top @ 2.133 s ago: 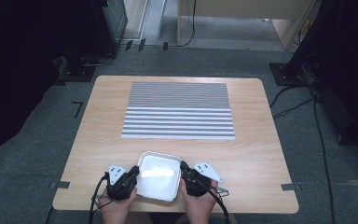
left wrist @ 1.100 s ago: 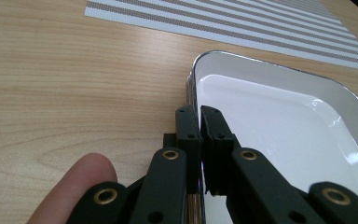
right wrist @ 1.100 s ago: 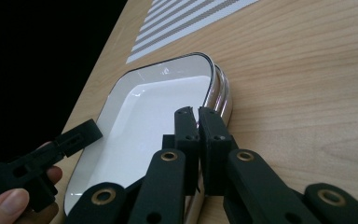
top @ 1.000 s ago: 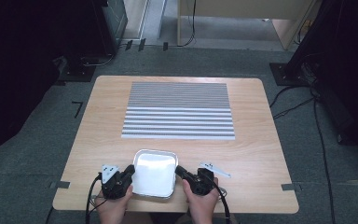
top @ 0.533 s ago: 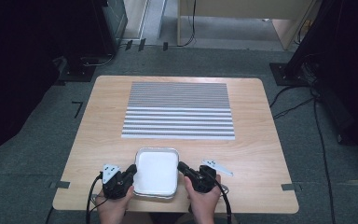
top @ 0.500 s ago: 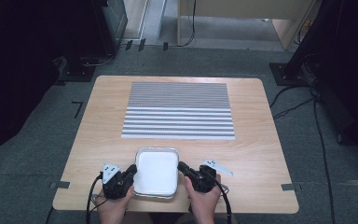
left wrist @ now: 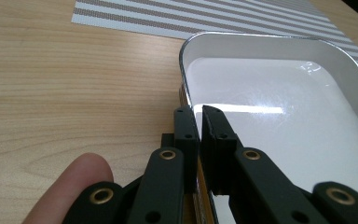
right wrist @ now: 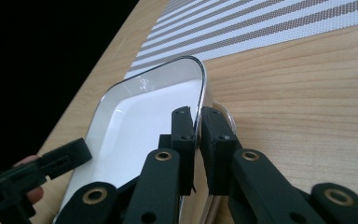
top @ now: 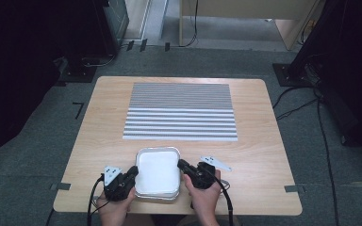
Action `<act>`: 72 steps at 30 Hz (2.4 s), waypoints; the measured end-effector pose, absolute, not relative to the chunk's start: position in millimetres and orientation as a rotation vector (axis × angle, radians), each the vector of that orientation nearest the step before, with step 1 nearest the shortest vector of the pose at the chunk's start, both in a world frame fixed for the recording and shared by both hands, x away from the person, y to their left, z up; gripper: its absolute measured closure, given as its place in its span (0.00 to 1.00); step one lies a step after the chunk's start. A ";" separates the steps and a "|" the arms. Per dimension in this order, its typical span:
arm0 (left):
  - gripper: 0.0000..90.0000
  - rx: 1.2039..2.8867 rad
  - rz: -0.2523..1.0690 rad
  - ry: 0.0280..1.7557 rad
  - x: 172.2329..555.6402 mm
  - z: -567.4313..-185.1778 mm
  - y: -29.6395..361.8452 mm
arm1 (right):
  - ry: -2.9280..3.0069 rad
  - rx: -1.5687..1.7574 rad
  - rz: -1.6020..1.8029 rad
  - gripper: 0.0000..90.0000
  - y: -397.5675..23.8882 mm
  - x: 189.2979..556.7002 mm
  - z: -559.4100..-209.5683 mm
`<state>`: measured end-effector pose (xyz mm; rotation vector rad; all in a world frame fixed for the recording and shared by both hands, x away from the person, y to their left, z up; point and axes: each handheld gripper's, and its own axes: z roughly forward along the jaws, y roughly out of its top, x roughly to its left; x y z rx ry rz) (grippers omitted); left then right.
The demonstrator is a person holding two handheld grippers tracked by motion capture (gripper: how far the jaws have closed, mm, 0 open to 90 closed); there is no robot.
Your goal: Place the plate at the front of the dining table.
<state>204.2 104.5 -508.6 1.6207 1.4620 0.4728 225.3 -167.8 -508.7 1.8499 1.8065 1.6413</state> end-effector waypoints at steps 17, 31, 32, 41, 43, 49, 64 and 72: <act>0.97 1.597 0.452 1.495 206.0 -503.7 103.9 | 1.754 1.792 1.436 0.99 -147.8 221.4 -503.9; 1.00 1.550 0.398 1.489 226.5 -486.6 98.6 | 1.696 1.757 1.461 1.00 -154.5 229.4 -486.4; 1.00 1.554 0.395 1.488 228.7 -485.9 98.2 | 1.688 1.759 1.464 1.00 -155.5 231.4 -485.3; 1.00 1.567 0.373 1.463 255.8 -470.4 87.0 | 1.648 1.744 1.460 1.00 -165.4 251.3 -471.1; 1.00 1.576 0.378 1.456 262.3 -466.3 84.6 | 1.641 1.740 1.458 1.00 -167.9 256.5 -467.3; 1.00 1.586 0.379 1.439 280.6 -458.6 76.2 | 1.618 1.741 1.463 1.00 -175.6 270.8 -459.7; 1.00 1.548 0.387 1.408 329.6 -454.5 62.8 | 1.582 1.691 1.422 1.00 -184.4 314.4 -445.5; 1.00 1.563 0.409 1.414 357.7 -450.0 54.5 | 1.561 1.702 1.405 1.00 -187.3 341.6 -440.6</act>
